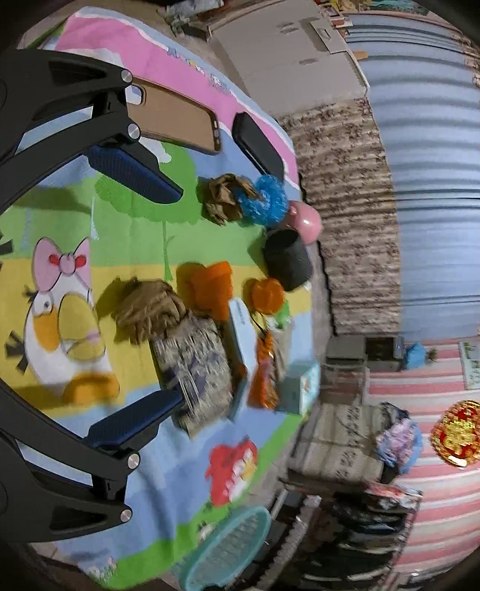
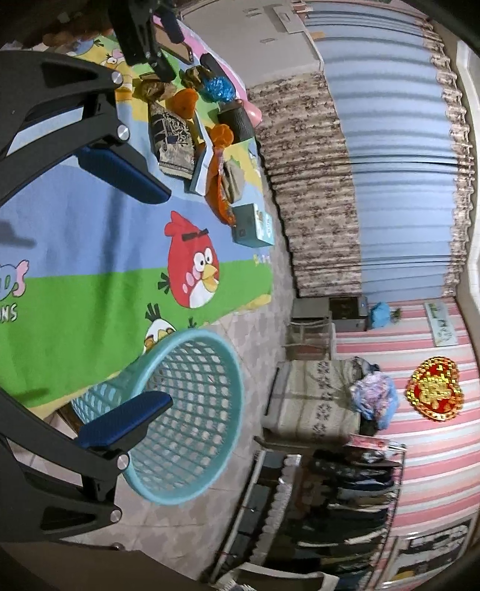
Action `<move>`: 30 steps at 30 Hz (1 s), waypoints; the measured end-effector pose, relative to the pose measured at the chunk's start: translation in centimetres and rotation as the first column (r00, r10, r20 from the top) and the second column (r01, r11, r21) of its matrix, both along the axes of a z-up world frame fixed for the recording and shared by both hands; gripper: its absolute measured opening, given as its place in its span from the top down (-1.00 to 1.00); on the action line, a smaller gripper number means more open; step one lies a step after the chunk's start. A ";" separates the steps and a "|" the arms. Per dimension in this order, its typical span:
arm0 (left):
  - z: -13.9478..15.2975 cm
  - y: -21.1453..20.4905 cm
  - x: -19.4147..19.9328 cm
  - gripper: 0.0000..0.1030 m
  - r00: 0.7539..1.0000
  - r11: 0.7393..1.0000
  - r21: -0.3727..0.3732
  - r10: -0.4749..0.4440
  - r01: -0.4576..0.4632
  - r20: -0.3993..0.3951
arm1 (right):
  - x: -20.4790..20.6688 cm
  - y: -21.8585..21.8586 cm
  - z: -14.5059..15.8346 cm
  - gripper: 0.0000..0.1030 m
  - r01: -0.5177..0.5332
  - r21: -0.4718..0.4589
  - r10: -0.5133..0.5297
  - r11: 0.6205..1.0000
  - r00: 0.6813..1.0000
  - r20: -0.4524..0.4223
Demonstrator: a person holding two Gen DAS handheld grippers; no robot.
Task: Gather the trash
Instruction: 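Grasp the brown crumpled paper with the left tool while the right tool grasps the patterned wrapper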
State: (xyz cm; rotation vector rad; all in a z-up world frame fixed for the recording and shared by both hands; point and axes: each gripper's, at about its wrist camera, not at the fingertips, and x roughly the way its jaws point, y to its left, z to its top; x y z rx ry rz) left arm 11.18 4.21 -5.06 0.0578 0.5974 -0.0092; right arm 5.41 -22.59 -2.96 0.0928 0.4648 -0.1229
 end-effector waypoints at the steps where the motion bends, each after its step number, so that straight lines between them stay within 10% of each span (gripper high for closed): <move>1: -0.3 0.1 0.3 -0.90 1.000 1.000 -0.002 0.000 0.000 -0.015 | 0.4 0.2 -0.2 -0.92 0.008 -0.014 -0.008 1.000 1.000 -0.016; 5: -1.4 0.5 1.7 -0.78 0.996 0.999 -0.037 -0.031 0.029 -0.080 | 1.5 0.8 -0.7 -0.92 0.023 -0.049 -0.027 0.999 0.996 -0.087; 12: -2.4 0.8 3.1 0.18 0.980 0.988 -0.121 -0.110 0.091 -0.166 | 3.2 2.0 -0.6 -0.92 -0.027 -0.015 0.025 1.000 0.992 -0.125; 30: 2.0 7.3 2.7 0.20 0.999 0.997 -0.069 -0.022 0.020 -0.027 | 13.8 12.3 -4.6 -0.88 -0.184 0.040 0.187 0.982 0.924 -0.333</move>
